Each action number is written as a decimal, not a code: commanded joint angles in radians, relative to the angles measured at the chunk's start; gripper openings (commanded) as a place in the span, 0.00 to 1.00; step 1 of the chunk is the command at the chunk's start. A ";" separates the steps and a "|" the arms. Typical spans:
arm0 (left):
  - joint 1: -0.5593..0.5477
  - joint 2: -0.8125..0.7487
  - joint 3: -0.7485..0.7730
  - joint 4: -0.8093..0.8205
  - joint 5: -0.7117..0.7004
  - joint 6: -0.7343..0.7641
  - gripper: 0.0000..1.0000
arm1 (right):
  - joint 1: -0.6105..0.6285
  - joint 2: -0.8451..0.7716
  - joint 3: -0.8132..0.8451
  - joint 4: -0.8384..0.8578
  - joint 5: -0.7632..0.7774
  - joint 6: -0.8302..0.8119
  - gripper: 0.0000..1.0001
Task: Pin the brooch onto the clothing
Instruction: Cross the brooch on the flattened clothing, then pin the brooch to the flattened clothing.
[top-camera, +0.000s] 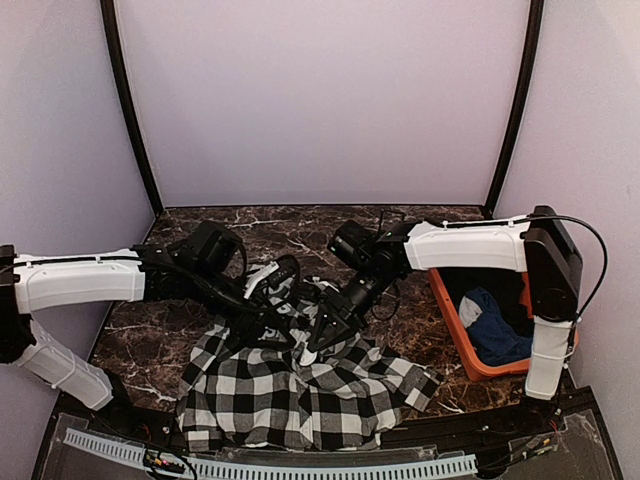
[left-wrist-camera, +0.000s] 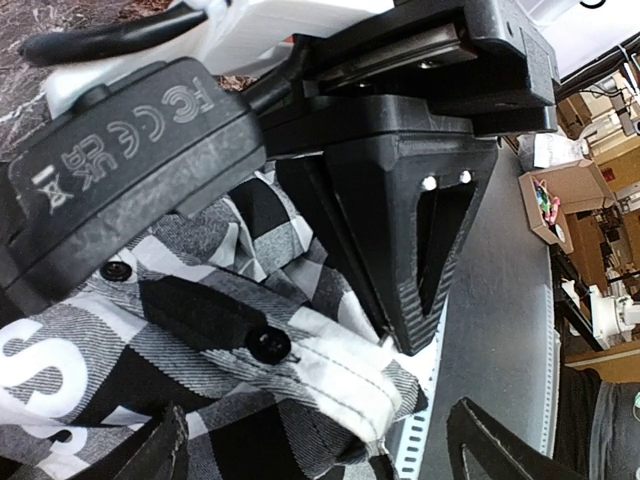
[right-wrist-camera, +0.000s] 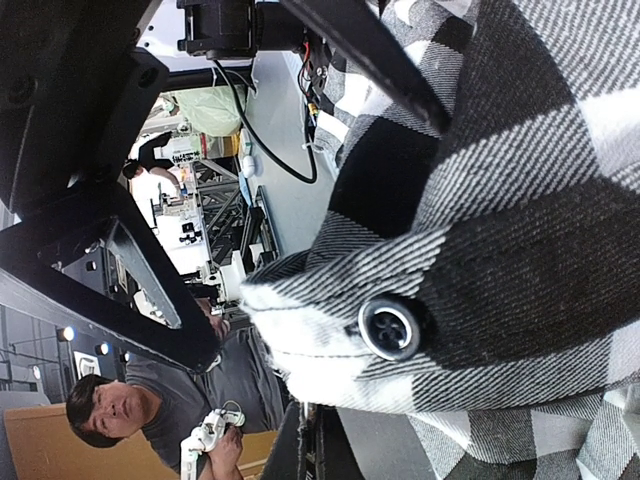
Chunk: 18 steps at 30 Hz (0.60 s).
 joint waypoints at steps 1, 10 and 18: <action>0.001 0.012 0.028 0.022 0.055 -0.004 0.88 | -0.002 -0.021 0.001 0.006 0.007 -0.010 0.00; -0.005 0.045 0.028 0.018 0.048 0.010 0.84 | 0.003 -0.022 0.017 0.002 0.000 -0.007 0.00; -0.017 0.063 0.034 0.012 0.036 0.020 0.83 | 0.005 -0.018 0.025 -0.002 -0.004 -0.004 0.00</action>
